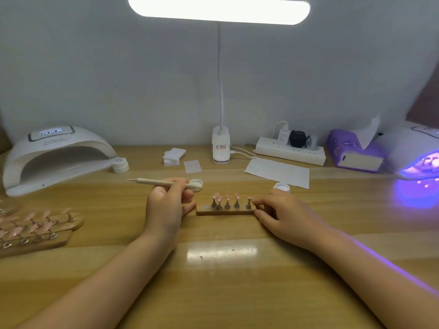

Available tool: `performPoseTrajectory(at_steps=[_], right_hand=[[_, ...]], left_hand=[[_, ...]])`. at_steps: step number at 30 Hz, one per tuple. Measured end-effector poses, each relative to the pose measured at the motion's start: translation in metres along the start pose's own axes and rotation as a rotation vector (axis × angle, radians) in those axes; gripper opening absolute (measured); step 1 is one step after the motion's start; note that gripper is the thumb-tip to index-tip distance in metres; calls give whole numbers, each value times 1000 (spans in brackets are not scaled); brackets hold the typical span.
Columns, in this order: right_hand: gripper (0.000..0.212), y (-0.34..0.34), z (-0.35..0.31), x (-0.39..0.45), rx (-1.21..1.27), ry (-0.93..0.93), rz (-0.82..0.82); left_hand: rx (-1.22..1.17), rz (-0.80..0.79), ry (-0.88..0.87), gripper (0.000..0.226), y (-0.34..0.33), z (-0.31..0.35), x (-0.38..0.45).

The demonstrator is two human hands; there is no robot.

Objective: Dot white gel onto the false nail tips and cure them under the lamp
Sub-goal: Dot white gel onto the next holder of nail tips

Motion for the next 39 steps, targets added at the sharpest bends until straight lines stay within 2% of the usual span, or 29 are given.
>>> performPoseTrajectory(at_steps=[6, 13, 16, 19, 25, 32, 36, 39], right_hand=[[20, -2, -5, -5, 11, 32, 88], [15, 0, -11, -11, 36, -20, 247], [21, -1, -21, -10, 22, -44, 324], [19, -8, -34, -10, -21, -14, 308], [19, -12, -43, -8, -69, 16, 258], [17, 4, -25, -12, -49, -95, 384], [18, -6, -38, -7, 17, -91, 266], [23, -17, -54, 2, 6, -65, 203]], left_hand=[[-2, -119, -53, 11, 4, -3, -7], [45, -132, -122, 22, 5, -6, -7], [97, -148, -203, 19, 7, -8, -6], [125, -199, -251, 12, 8, -10, -4], [209, -252, -321, 18, 8, -12, -4], [283, -227, -322, 17, 6, -13, -2], [359, -253, -346, 18, 0, -13, -3], [453, -304, -364, 26, -4, -13, -2]])
Point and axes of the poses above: each hand's wrist, its own x-axis towards the middle knuckle, its own y-axis out of the back of the hand, z = x × y, the point moved 1 cm from there along x, towards the middle knuckle, and after that the axes turned 1 degree about -y, right-handed, at the moved point
